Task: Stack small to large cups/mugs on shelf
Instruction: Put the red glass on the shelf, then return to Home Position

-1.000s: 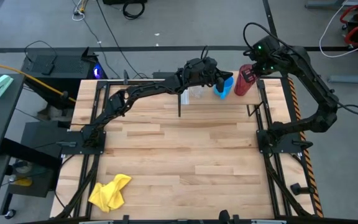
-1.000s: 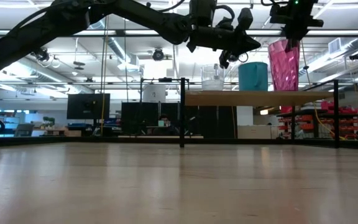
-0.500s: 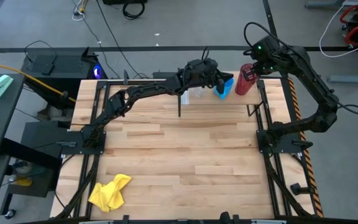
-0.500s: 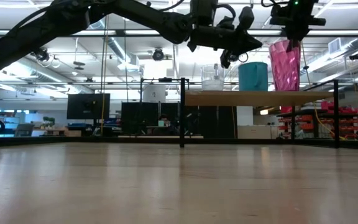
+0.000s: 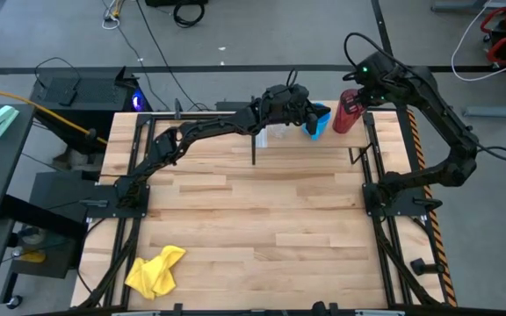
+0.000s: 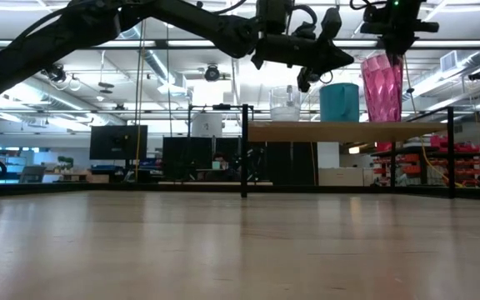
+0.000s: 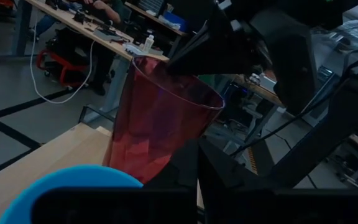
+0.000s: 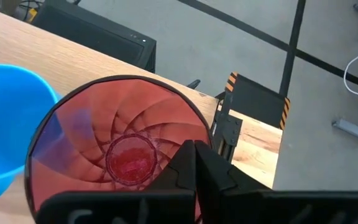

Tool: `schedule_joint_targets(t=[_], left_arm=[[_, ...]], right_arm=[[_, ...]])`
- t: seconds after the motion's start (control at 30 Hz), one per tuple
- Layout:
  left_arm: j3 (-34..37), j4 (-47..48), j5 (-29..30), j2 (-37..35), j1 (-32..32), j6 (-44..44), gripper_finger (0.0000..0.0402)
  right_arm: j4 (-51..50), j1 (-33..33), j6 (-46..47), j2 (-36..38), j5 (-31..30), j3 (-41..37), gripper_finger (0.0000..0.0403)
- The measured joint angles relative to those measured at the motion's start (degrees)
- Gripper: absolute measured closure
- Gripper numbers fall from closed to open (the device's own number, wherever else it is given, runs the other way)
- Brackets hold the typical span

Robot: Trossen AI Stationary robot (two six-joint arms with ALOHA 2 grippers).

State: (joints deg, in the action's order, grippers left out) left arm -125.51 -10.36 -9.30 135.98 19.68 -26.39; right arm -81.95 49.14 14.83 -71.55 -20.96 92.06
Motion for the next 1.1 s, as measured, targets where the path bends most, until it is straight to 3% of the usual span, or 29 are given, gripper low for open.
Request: schedule_joint_targets(t=[0.27,0.53,0.67,0.93,1.1], left_arm=[[0.0,-0.7,0.0,0.0,-0.7,0.0,0.0373],[-4.2,1.2,-2.6,-0.1,-2.5,1.7,0.0381],[-9.5,11.2,-3.2,-0.1,-3.4,6.0,0.0377],[-8.0,16.8,-3.0,-4.3,-3.8,7.1,0.0381],[-8.1,21.5,-3.0,-5.9,-3.8,8.1,0.0391]], right_arm=[[0.6,-0.3,-0.4,3.1,0.5,0.0,0.0387],[0.9,-1.3,1.8,9.9,12.5,0.0,0.0388],[0.9,-4.7,2.3,14.3,16.5,0.0,0.0387],[3.4,-14.6,7.1,25.0,21.0,0.0,0.0391],[10.4,-18.6,8.2,30.2,23.5,0.1,0.039]])
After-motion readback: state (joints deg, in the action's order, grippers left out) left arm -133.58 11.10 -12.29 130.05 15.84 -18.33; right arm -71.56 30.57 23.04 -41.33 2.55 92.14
